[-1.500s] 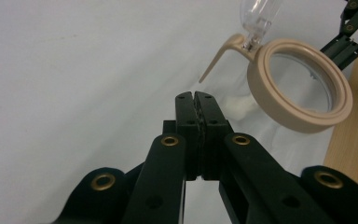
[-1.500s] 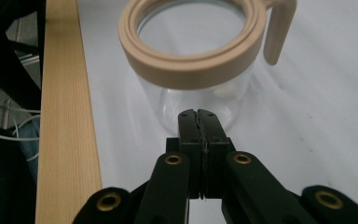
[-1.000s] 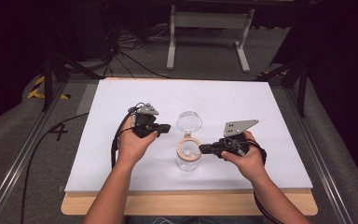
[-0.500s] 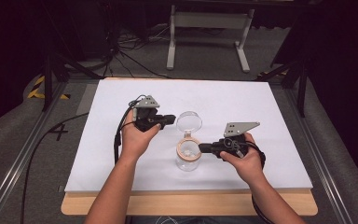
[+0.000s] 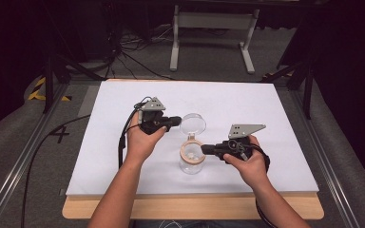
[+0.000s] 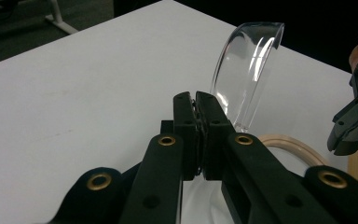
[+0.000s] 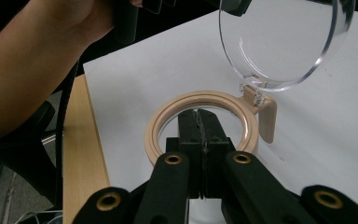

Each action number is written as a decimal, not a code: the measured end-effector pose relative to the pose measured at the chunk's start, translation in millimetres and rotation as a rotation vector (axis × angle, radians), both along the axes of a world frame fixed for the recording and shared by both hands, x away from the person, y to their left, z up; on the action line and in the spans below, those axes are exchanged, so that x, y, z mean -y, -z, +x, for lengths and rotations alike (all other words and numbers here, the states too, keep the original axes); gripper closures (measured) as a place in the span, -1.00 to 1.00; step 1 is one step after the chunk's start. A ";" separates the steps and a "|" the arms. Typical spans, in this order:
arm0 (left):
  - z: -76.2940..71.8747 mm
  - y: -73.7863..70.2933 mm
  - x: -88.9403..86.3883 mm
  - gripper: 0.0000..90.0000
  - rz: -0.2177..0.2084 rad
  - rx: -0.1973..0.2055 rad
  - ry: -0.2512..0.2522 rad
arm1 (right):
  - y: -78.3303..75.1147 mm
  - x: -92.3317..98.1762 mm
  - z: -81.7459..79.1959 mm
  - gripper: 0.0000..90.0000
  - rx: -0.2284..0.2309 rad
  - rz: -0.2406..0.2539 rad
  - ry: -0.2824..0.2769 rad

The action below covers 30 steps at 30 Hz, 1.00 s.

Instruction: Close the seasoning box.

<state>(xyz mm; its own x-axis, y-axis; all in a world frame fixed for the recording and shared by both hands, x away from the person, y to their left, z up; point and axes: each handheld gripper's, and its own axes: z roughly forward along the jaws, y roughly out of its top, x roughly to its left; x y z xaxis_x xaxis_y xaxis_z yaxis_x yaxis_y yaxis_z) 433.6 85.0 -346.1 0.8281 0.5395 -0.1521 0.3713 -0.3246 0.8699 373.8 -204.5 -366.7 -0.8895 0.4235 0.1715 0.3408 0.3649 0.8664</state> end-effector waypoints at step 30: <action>-11.4 -5.7 -18.7 0.92 0.132 -0.063 0.068 | -4.6 -8.7 -4.0 1.00 -0.029 -0.022 -0.067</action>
<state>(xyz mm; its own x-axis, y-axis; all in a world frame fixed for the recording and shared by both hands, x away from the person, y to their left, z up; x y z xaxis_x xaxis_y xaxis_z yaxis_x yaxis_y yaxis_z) 422.2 103.7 -340.4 0.8544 0.5015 -0.1364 0.3971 -0.4607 0.7937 369.8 -195.8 -362.1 -0.9106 0.3675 0.1892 0.3402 0.4064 0.8480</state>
